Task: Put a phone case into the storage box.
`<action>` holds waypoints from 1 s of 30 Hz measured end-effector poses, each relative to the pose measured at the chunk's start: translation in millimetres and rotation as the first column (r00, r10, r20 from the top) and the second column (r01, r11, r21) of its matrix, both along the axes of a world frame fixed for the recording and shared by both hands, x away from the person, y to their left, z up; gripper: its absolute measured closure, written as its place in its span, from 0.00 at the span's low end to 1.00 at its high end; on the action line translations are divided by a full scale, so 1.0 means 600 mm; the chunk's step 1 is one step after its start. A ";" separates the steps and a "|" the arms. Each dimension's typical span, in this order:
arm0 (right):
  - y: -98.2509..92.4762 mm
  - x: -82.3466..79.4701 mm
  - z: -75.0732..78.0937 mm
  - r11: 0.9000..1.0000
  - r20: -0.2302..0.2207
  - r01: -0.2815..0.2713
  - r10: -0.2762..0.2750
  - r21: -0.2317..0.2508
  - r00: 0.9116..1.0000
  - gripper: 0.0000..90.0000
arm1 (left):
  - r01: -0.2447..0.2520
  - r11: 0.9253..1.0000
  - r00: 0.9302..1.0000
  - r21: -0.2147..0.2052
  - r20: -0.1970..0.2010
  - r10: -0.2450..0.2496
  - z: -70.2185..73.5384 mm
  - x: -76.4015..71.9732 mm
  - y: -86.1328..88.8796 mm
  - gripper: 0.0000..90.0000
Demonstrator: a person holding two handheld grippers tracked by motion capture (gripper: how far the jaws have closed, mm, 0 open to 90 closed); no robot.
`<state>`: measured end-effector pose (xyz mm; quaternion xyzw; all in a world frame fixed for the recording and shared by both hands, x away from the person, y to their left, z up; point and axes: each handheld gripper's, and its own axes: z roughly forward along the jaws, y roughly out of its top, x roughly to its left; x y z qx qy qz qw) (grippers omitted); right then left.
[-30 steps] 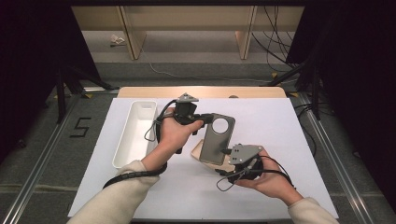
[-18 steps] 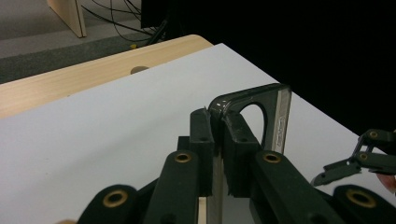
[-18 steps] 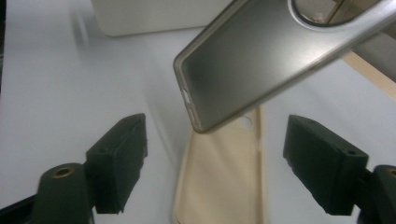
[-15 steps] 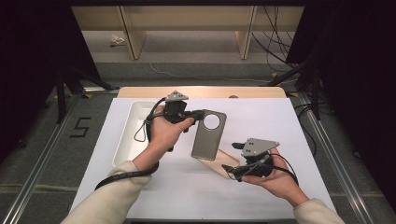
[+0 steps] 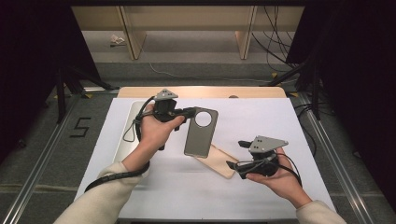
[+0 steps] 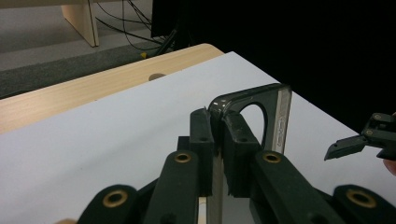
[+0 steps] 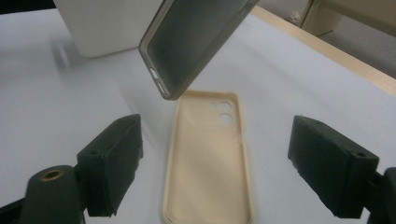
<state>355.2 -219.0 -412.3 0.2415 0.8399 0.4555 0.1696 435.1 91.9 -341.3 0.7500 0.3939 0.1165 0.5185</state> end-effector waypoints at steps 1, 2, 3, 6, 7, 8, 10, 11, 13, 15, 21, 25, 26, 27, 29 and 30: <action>-0.002 0.000 0.001 1.000 0.000 0.005 -0.005 0.005 1.000 0.21 | -0.002 1.000 1.000 -0.004 0.002 0.002 0.001 0.000 0.002 0.92; -0.004 0.001 0.001 1.000 -0.002 0.013 -0.013 0.012 1.000 0.21 | -0.004 1.000 1.000 -0.005 0.002 0.004 0.002 0.000 0.005 0.92; -0.006 0.001 0.002 1.000 -0.001 0.017 -0.017 0.023 1.000 0.21 | -0.006 1.000 1.000 -0.006 0.003 0.006 0.003 0.001 0.007 0.92; -0.011 0.002 0.003 0.999 -0.003 0.031 -0.031 0.041 1.000 0.20 | -0.011 1.000 1.000 -0.007 0.006 0.011 0.007 0.001 0.013 0.92; -0.014 0.002 0.003 0.998 -0.008 0.036 -0.036 0.050 0.999 0.20 | -0.014 1.000 1.000 -0.008 0.011 0.014 0.008 0.000 0.015 0.92; -0.016 0.002 0.003 0.998 -0.011 0.043 -0.043 0.056 0.999 0.20 | -0.014 1.000 1.000 -0.011 0.012 0.014 0.010 0.000 0.018 0.92; -0.021 0.002 0.003 0.996 -0.011 0.053 -0.053 0.066 0.999 0.20 | -0.018 1.000 1.000 -0.014 0.015 0.018 0.012 0.001 0.023 0.92; -0.023 0.002 0.003 0.996 -0.014 0.059 -0.058 0.073 0.998 0.20 | -0.022 1.000 1.000 -0.016 0.016 0.023 0.013 0.001 0.025 0.92; -0.028 0.002 0.004 0.994 -0.020 0.072 -0.070 0.084 0.997 0.20 | -0.026 0.999 0.999 -0.018 0.018 0.027 0.015 0.002 0.029 0.92; -0.033 0.004 0.004 0.992 -0.023 0.080 -0.078 0.095 0.997 0.20 | -0.029 0.999 0.999 -0.020 0.022 0.030 0.017 0.002 0.033 0.92; -0.040 0.004 0.004 0.990 -0.024 0.098 -0.096 0.106 0.995 0.20 | -0.043 0.999 0.999 -0.019 0.025 0.044 0.021 0.004 0.045 0.92; -0.043 0.004 0.004 0.989 -0.023 0.103 -0.101 0.106 0.995 0.20 | -0.050 0.999 0.998 -0.018 0.028 0.050 0.022 0.006 0.052 0.92; -0.043 0.004 0.004 0.989 -0.022 0.104 -0.102 0.108 0.995 0.20 | -0.052 0.999 0.998 -0.018 0.028 0.052 0.022 0.006 0.053 0.92; -0.044 0.003 0.004 0.989 -0.021 0.105 -0.103 0.109 0.994 0.20 | -0.052 0.999 0.998 -0.017 0.030 0.052 0.023 0.007 0.054 0.92; -0.045 0.003 0.004 0.988 -0.021 0.109 -0.108 0.110 0.994 0.20 | -0.056 0.998 0.998 -0.020 0.031 0.057 0.023 0.007 0.058 0.92; -0.046 0.003 0.004 0.988 -0.022 0.111 -0.109 0.108 0.994 0.20 | -0.057 0.998 0.998 -0.019 0.032 0.057 0.024 0.007 0.059 0.92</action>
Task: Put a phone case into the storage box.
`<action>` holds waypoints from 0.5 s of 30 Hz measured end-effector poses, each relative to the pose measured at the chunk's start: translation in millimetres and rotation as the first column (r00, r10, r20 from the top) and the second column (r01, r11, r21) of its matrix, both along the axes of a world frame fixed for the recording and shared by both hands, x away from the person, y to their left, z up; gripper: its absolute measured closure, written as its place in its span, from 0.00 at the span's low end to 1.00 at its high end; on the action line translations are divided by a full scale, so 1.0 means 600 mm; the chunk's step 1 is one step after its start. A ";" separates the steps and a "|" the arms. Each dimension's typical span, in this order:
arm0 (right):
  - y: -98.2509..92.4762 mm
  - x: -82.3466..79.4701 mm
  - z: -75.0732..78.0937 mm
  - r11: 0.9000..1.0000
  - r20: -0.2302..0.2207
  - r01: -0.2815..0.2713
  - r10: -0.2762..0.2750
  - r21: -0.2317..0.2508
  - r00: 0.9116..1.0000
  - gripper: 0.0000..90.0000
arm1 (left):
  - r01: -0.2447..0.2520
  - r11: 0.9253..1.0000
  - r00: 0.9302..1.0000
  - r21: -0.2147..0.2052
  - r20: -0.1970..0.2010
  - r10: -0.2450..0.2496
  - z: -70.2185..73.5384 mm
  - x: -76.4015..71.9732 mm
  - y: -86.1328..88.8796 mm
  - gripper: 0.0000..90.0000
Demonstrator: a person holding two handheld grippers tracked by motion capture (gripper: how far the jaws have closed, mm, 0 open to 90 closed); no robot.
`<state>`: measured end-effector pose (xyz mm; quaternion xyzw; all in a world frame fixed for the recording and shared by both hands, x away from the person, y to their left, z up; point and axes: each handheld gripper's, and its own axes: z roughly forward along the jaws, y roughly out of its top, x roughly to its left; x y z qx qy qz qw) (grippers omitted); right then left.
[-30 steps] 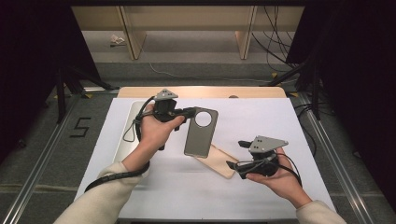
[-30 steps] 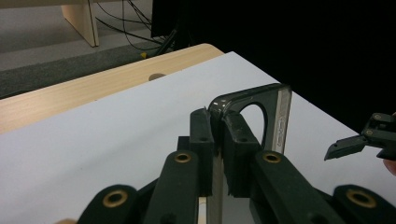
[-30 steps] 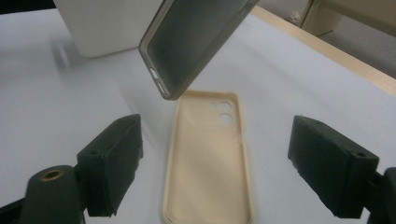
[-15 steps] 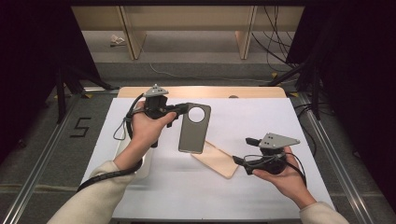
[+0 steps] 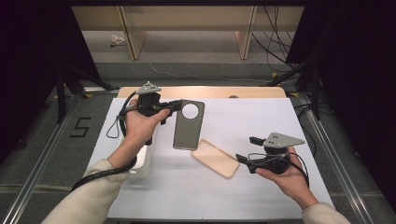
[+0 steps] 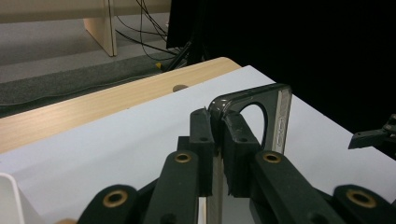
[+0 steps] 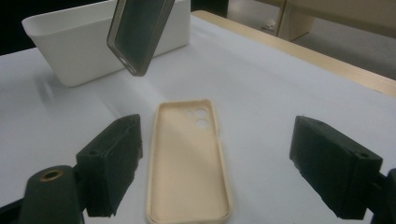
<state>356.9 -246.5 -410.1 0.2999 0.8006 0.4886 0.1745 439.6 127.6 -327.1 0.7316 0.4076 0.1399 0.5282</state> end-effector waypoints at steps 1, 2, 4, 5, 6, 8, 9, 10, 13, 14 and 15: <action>-0.001 0.000 0.000 1.000 0.000 0.002 -0.002 0.001 1.000 0.20 | -0.001 1.000 1.000 0.002 0.002 0.001 0.000 0.000 0.002 0.92; -0.002 0.000 0.000 1.000 -0.001 0.004 -0.004 0.004 1.000 0.20 | -0.001 1.000 1.000 0.003 0.003 0.001 0.001 0.000 0.004 0.92; -0.003 0.001 -0.001 1.000 -0.004 0.008 -0.008 0.011 1.000 0.20 | -0.001 1.000 1.000 0.004 0.007 0.001 0.002 0.001 0.008 0.92; -0.004 0.001 -0.001 1.000 -0.004 0.010 -0.010 0.012 1.000 0.20 | -0.003 1.000 1.000 0.003 0.007 0.003 0.002 0.001 0.009 0.92; -0.005 0.001 -0.001 1.000 -0.004 0.013 -0.013 0.013 1.000 0.20 | -0.005 1.000 1.000 0.001 0.009 0.005 0.003 0.001 0.011 0.92; -0.006 0.000 -0.001 1.000 -0.004 0.017 -0.017 0.012 1.000 0.20 | -0.007 1.000 1.000 0.000 0.011 0.007 0.004 0.001 0.015 0.92; -0.006 0.000 -0.001 1.000 -0.004 0.018 -0.018 0.014 1.000 0.20 | -0.008 1.000 1.000 0.001 0.013 0.008 0.005 0.002 0.018 0.92; -0.006 0.000 -0.001 1.000 -0.004 0.018 -0.018 0.013 1.000 0.20 | -0.007 1.000 1.000 0.000 0.012 0.007 0.006 0.002 0.019 0.92; -0.006 0.000 -0.002 1.000 -0.004 0.017 -0.017 0.013 1.000 0.20 | -0.007 1.000 1.000 0.000 0.016 0.007 0.008 0.002 0.025 0.92; -0.006 0.001 -0.002 1.000 -0.005 0.018 -0.018 0.013 1.000 0.20 | -0.008 1.000 1.000 0.001 0.016 0.008 0.009 0.002 0.027 0.92; -0.006 0.001 -0.002 1.000 -0.004 0.018 -0.018 0.014 1.000 0.20 | -0.007 1.000 1.000 0.000 0.018 0.007 0.009 0.002 0.029 0.92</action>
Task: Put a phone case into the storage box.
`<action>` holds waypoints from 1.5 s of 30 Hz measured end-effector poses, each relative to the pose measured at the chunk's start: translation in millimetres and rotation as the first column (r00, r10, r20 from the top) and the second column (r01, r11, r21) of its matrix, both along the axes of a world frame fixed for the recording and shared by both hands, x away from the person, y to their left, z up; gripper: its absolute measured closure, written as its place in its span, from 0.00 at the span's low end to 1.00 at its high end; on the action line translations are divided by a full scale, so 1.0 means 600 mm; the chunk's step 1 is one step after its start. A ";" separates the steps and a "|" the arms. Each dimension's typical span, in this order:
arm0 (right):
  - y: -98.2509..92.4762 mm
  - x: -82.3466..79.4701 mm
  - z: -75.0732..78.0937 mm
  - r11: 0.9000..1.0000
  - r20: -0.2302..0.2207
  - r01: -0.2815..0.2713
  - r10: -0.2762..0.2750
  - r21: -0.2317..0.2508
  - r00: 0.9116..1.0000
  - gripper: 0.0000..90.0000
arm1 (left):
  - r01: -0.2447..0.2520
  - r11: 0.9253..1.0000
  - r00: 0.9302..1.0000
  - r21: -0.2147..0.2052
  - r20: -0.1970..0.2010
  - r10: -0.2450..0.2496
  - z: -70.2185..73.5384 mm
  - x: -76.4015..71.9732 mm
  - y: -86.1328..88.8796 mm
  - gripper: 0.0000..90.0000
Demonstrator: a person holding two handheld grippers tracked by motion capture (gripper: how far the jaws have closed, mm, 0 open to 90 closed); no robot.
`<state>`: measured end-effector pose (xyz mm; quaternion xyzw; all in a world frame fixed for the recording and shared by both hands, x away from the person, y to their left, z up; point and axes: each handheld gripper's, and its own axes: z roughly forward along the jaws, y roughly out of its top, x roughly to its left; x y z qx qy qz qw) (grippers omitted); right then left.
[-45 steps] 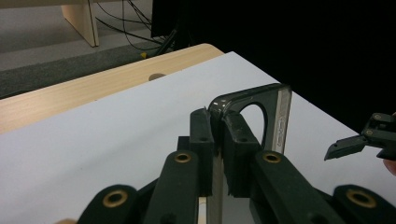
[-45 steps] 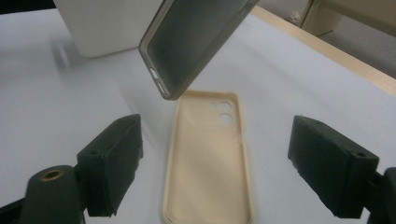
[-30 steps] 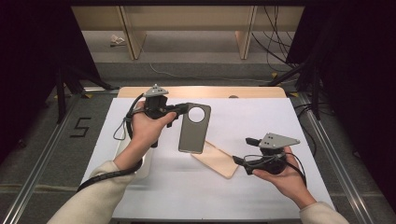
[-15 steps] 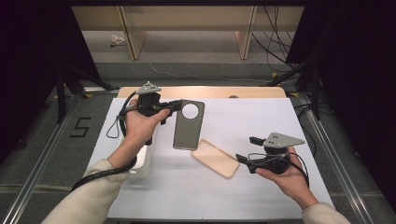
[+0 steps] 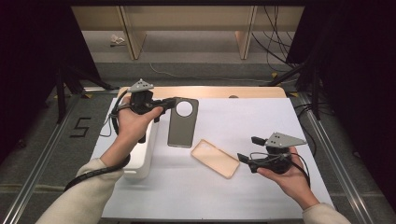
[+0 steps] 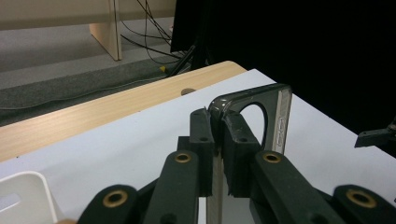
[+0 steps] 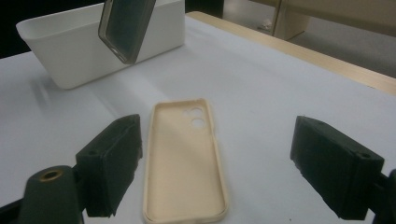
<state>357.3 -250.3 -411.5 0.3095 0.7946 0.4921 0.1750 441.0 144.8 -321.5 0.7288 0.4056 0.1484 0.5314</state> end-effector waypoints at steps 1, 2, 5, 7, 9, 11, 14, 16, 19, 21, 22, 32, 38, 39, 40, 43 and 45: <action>0.000 0.000 0.000 1.000 -0.002 0.002 -0.002 -0.001 1.000 0.19 | -0.003 1.000 1.000 0.000 0.001 0.003 0.001 0.000 0.002 0.92; 0.000 0.000 0.000 1.000 -0.003 0.003 -0.003 0.001 1.000 0.19 | -0.002 1.000 1.000 0.001 0.003 0.002 0.001 0.000 0.004 0.92; 0.000 0.000 0.000 1.000 -0.003 0.007 -0.007 0.002 1.000 0.19 | -0.004 1.000 1.000 0.003 0.006 0.004 0.003 0.001 0.008 0.92; -0.001 0.000 0.000 1.000 -0.003 0.008 -0.008 0.002 1.000 0.19 | -0.007 1.000 1.000 0.002 0.007 0.007 0.004 0.002 0.012 0.92; -0.001 0.001 0.000 1.000 -0.004 0.010 -0.010 0.003 1.000 0.19 | -0.010 1.000 1.000 0.002 0.009 0.010 0.005 0.003 0.015 0.92; -0.001 0.001 -0.001 1.000 -0.003 0.012 -0.012 0.003 1.000 0.19 | -0.012 1.000 1.000 0.003 0.011 0.012 0.006 0.004 0.018 0.92; -0.002 0.001 -0.001 1.000 -0.003 0.014 -0.014 0.006 1.000 0.19 | -0.014 1.000 1.000 0.011 0.016 0.014 0.009 0.005 0.024 0.92; -0.002 0.001 -0.001 1.000 -0.005 0.015 -0.015 0.007 1.000 0.19 | -0.017 1.000 1.000 0.010 0.020 0.017 0.011 0.005 0.028 0.92; -0.002 0.001 -0.001 1.000 -0.008 0.016 -0.016 0.005 1.000 0.19 | -0.023 1.000 0.999 0.007 0.023 0.023 0.013 0.007 0.034 0.92; -0.002 0.002 -0.002 1.000 -0.008 0.016 -0.016 0.006 1.000 0.19 | -0.025 1.000 0.999 0.007 0.025 0.024 0.015 0.008 0.037 0.92; -0.002 0.002 -0.002 1.000 -0.009 0.017 -0.017 0.007 1.000 0.19 | -0.024 1.000 0.999 0.007 0.027 0.024 0.016 0.009 0.039 0.92; -0.004 0.003 -0.003 1.000 -0.017 0.020 -0.020 0.010 1.000 0.19 | -0.041 0.999 0.999 0.003 0.034 0.040 0.019 0.016 0.050 0.92; -0.004 0.003 -0.003 1.000 -0.017 0.021 -0.021 0.011 1.000 0.19 | -0.046 0.999 0.998 0.007 0.035 0.046 0.018 0.021 0.057 0.92; -0.003 0.003 -0.003 1.000 -0.018 0.021 -0.021 0.012 1.000 0.19 | -0.048 0.999 0.998 0.006 0.035 0.047 0.018 0.022 0.058 0.92; -0.003 0.003 -0.003 1.000 -0.019 0.021 -0.021 0.011 1.000 0.19 | -0.049 0.999 0.998 0.007 0.034 0.049 0.018 0.022 0.059 0.92; -0.003 0.003 -0.004 1.000 -0.019 0.021 -0.021 0.013 1.000 0.19 | -0.052 0.999 0.998 0.009 0.035 0.052 0.019 0.024 0.062 0.92; -0.003 0.003 -0.004 1.000 -0.020 0.022 -0.021 0.013 1.000 0.19 | -0.054 0.998 0.998 0.010 0.038 0.054 0.019 0.025 0.065 0.92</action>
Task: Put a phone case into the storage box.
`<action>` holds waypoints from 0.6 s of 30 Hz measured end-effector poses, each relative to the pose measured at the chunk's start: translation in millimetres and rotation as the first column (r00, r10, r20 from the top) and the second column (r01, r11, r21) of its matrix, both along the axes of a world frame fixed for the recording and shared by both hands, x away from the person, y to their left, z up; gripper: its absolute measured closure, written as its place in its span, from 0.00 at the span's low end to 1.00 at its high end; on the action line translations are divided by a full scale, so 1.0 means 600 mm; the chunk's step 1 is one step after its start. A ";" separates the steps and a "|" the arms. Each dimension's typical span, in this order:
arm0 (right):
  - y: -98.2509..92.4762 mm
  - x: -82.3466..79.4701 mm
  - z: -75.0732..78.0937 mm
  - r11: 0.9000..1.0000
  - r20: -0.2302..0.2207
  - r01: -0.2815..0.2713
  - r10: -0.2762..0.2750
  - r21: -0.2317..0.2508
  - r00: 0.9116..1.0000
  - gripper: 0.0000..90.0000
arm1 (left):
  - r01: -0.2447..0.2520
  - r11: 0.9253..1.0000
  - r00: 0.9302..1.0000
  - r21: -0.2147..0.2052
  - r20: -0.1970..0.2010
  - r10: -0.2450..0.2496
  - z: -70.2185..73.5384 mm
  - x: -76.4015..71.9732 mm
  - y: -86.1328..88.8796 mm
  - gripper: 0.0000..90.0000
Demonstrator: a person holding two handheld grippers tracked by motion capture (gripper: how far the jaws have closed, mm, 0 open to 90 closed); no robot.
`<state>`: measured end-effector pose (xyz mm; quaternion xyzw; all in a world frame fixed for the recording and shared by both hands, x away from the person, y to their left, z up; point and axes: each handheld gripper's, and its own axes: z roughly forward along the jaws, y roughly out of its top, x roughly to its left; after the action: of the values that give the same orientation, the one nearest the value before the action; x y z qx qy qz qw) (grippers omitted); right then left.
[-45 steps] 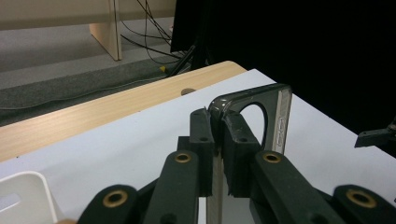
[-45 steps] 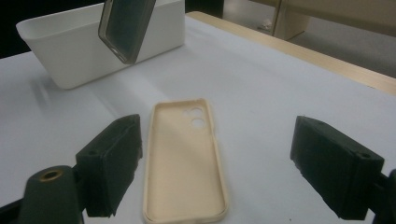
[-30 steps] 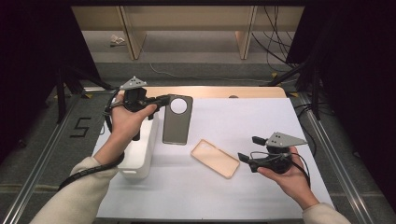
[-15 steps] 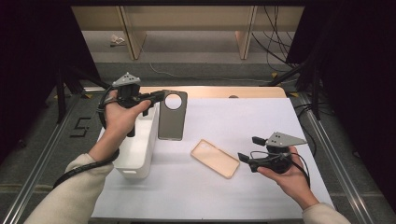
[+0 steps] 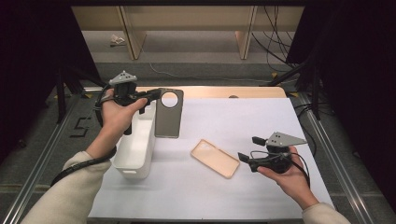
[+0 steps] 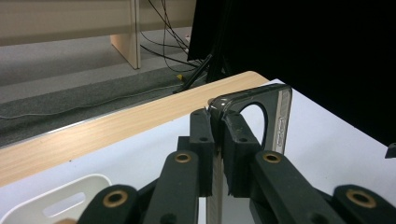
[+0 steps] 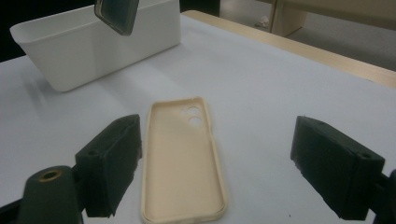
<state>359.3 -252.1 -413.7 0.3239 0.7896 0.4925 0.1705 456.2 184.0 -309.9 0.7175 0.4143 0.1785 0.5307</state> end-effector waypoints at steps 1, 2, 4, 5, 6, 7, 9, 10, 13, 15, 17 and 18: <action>0.000 0.000 0.000 1.000 0.000 0.001 -0.001 0.000 1.000 0.19 | -0.001 1.000 1.000 0.000 0.000 0.001 0.001 0.001 0.001 0.92; 0.000 0.000 0.000 1.000 0.001 0.001 -0.001 0.000 1.000 0.19 | -0.002 1.000 1.000 0.000 0.001 0.002 0.001 0.001 0.003 0.92; 0.000 0.000 0.000 1.000 0.000 0.001 -0.001 0.002 1.000 0.19 | -0.004 1.000 1.000 0.003 0.002 0.004 0.002 0.002 0.006 0.92; -0.001 0.000 0.000 1.000 0.000 0.002 -0.002 0.003 1.000 0.19 | -0.005 1.000 1.000 0.003 0.003 0.005 0.002 0.003 0.007 0.92; -0.001 0.000 0.000 1.000 -0.001 0.001 -0.001 0.002 1.000 0.19 | -0.008 1.000 1.000 0.005 0.004 0.008 0.003 0.004 0.008 0.92; -0.001 0.001 0.000 1.000 -0.002 0.001 -0.001 0.002 1.000 0.19 | -0.010 1.000 1.000 0.005 0.004 0.010 0.003 0.004 0.010 0.92; -0.001 0.001 -0.001 1.000 -0.002 0.000 0.000 0.003 1.000 0.19 | -0.012 1.000 1.000 0.006 0.007 0.012 0.004 0.006 0.013 0.92; -0.001 0.001 -0.001 1.000 -0.003 0.001 -0.001 0.003 1.000 0.19 | -0.014 1.000 1.000 0.006 0.007 0.014 0.004 0.006 0.014 0.92; -0.001 0.001 -0.001 1.000 -0.005 0.003 -0.003 -0.001 1.000 0.20 | -0.019 1.000 1.000 0.005 0.007 0.019 0.004 0.007 0.017 0.92; -0.001 0.001 -0.001 1.000 -0.006 0.004 -0.004 -0.001 1.000 0.20 | -0.022 1.000 1.000 0.005 0.007 0.022 0.004 0.009 0.020 0.92; -0.001 0.001 -0.001 1.000 -0.005 0.003 -0.003 0.000 1.000 0.20 | -0.029 1.000 1.000 0.005 0.006 0.029 0.004 0.010 0.023 0.92; -0.002 0.001 -0.001 1.000 -0.006 0.003 -0.003 0.002 1.000 0.20 | -0.031 0.999 0.999 0.006 0.007 0.031 0.004 0.010 0.025 0.92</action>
<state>359.7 -253.0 -414.4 0.3266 0.7891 0.4921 0.1686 462.4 199.0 -307.5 0.7118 0.4231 0.1906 0.5272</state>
